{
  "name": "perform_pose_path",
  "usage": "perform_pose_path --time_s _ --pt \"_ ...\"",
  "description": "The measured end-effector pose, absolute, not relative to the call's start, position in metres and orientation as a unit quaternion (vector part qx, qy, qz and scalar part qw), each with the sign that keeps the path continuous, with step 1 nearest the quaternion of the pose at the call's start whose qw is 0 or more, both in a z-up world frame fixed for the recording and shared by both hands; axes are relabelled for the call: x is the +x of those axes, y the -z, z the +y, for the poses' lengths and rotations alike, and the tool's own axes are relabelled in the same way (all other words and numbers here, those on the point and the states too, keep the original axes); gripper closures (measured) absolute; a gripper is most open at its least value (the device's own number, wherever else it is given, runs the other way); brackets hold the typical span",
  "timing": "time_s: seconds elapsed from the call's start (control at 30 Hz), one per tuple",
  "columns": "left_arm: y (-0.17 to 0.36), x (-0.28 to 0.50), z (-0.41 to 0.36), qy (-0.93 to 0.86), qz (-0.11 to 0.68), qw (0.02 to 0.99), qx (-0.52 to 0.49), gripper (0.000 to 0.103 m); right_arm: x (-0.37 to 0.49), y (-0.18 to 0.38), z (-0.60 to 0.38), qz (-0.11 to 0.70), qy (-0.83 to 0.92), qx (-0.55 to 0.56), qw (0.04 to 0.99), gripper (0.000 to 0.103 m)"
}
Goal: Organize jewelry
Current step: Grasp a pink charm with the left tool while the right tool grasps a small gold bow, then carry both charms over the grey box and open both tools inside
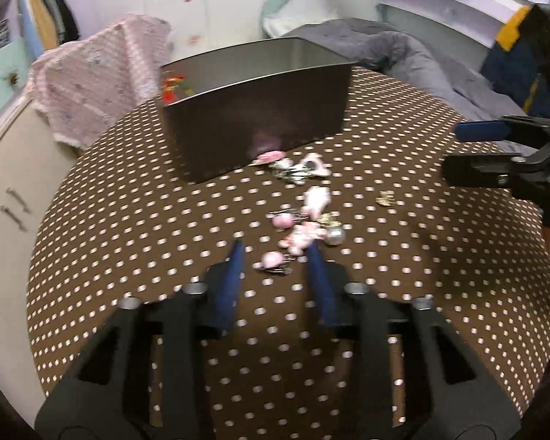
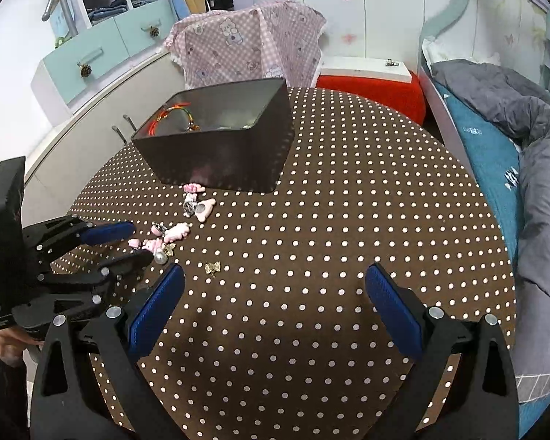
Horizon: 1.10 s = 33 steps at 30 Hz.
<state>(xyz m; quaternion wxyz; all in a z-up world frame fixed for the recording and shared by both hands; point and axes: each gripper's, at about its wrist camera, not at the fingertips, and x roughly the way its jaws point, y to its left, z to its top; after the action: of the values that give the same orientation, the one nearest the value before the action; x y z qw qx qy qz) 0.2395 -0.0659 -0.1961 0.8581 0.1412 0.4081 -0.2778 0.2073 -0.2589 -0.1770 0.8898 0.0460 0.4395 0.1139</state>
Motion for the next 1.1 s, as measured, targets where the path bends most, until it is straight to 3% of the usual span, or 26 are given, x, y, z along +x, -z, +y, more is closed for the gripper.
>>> perform_pose_path --time_s 0.03,0.3,0.37,0.53,0.57,0.63,0.67,1.1 --pt "0.196 0.238 -0.067 0.288 0.408 0.855 0.139 0.086 0.207 0.178 -0.258 0.441 -0.114 0.045 0.889 0.008" --pt "0.189 0.225 -0.054 0.274 0.405 0.865 0.115 0.086 0.208 0.189 -0.233 0.439 -0.149 0.021 0.886 0.008" --pt "0.186 0.222 -0.049 0.266 0.401 0.870 0.106 0.086 0.210 0.193 -0.222 0.438 -0.159 0.005 0.885 0.014" --pt "0.179 0.219 -0.031 0.246 0.398 0.880 0.084 0.086 0.215 0.201 -0.204 0.431 -0.161 -0.033 0.887 0.049" --pt "0.177 0.217 -0.028 0.245 0.398 0.881 0.076 0.086 0.214 0.201 -0.201 0.429 -0.158 -0.044 0.888 0.052" --pt "0.175 0.217 -0.025 0.244 0.396 0.883 0.067 0.086 0.214 0.201 -0.200 0.427 -0.161 -0.054 0.888 0.074" --pt "0.174 0.216 -0.025 0.243 0.395 0.884 0.066 0.086 0.213 0.201 -0.199 0.427 -0.167 -0.056 0.887 0.090" --pt "0.152 0.216 -0.021 0.248 0.371 0.893 0.050 0.086 0.199 0.181 -0.213 0.412 -0.199 -0.025 0.889 0.092"
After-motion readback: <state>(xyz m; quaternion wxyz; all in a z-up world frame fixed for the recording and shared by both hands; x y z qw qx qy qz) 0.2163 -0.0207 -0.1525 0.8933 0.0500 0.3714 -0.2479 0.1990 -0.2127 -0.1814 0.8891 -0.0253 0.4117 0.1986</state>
